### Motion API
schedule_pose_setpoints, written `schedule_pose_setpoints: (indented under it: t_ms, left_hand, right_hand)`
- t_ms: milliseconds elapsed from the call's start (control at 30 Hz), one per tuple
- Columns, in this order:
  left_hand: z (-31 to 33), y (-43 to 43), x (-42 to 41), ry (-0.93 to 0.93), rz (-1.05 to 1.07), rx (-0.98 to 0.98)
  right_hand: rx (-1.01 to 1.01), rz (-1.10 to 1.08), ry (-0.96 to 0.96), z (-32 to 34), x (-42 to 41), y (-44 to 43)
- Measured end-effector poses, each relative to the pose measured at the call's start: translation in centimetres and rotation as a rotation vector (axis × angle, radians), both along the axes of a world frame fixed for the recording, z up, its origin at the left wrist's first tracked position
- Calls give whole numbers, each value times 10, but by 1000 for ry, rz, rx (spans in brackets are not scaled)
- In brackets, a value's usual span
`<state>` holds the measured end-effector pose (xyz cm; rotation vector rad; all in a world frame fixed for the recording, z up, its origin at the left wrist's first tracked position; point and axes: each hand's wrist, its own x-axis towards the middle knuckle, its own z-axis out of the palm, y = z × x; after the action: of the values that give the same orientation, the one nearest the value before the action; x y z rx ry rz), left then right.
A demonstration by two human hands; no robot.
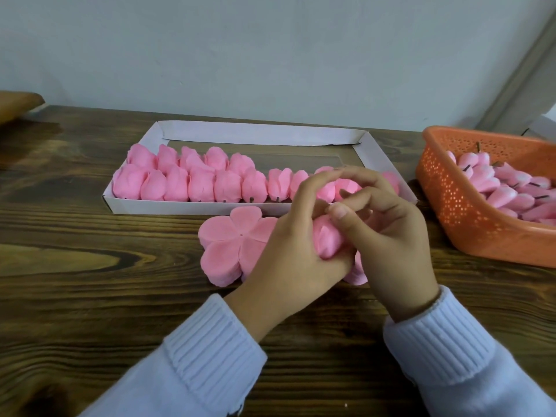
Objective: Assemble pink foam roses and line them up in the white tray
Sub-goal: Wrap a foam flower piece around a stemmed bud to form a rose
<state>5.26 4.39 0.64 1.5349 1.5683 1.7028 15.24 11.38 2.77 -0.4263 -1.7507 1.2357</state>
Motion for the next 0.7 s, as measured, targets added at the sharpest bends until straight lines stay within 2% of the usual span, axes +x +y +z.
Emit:
schedule_pose_setpoints:
  t_ms: [200,467,700]
  left_hand:
    - [4,-3,0,-94,-95,-62]
    - [11,-5,-1,129,-23,93]
    - [4,-3,1,9,-155,117]
  right_hand:
    - [-54,-17,51,2,2,1]
    - [114,-11,-117,2,5,4]
    - [130,129,-111,5,5,3]
